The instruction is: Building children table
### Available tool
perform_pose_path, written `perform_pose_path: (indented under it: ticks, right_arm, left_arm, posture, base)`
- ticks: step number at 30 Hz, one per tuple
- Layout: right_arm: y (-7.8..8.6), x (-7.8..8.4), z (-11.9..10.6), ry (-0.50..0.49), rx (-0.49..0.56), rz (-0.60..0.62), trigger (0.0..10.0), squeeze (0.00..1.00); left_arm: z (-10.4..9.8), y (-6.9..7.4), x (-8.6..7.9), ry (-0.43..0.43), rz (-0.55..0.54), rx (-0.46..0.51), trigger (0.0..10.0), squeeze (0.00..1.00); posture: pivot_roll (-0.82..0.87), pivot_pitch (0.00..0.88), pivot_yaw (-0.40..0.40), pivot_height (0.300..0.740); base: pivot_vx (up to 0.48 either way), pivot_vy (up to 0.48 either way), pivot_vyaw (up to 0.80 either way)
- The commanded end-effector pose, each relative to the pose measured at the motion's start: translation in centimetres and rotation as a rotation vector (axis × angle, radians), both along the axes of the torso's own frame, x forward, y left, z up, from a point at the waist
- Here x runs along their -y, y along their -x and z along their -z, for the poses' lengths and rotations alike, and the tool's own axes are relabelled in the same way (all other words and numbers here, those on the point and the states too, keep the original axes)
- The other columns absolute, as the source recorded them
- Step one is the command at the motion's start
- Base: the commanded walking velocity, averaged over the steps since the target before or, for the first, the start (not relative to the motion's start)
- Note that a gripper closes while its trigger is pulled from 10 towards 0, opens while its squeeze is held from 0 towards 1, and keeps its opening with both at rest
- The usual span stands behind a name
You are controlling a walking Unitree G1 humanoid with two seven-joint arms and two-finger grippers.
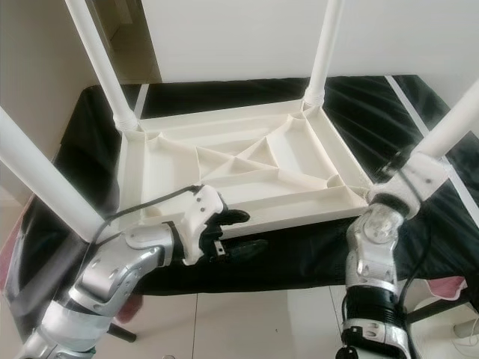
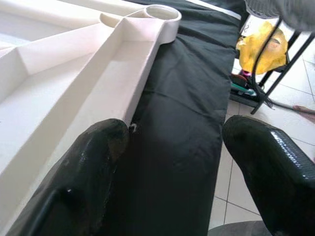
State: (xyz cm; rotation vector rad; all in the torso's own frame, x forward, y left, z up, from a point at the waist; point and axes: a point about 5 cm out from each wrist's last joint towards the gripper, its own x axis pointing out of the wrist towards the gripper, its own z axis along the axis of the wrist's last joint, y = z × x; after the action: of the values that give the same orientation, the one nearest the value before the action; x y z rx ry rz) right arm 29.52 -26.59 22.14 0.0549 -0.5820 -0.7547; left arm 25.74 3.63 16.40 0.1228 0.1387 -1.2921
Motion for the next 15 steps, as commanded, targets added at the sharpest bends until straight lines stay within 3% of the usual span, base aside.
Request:
perform_pose_path:
  ticks: [1, 5, 15]
  right_arm:
    - [0.1, -0.1, -0.6, 0.001, 0.012, 0.003, 10.0, 0.0]
    - [0.0, -0.4, -1.3, 0.026, 0.014, -0.004, 10.0, 0.0]
    - [0.2, 0.5, 0.4, 0.05, -0.104, 0.019, 10.0, 0.0]
  left_arm:
    - [0.3, 0.0, 0.1, -0.012, -0.015, 0.004, 10.0, 0.0]
    - [0.2, -0.1, 0.1, -0.012, -0.014, 0.006, 10.0, 0.0]
    - [-0.1, -0.9, 0.8, 0.007, -0.097, 0.065, 10.0, 0.0]
  posture:
    - [-0.06, 0.056, 0.03, 0.74]
    - [-0.06, 0.05, 0.029, 0.74]
    - [-0.05, 0.04, 0.027, 0.74]
  base:
    - [0.0, 0.0, 0.0]
    - [0.0, 0.0, 0.0]
    - [0.0, 0.0, 0.0]
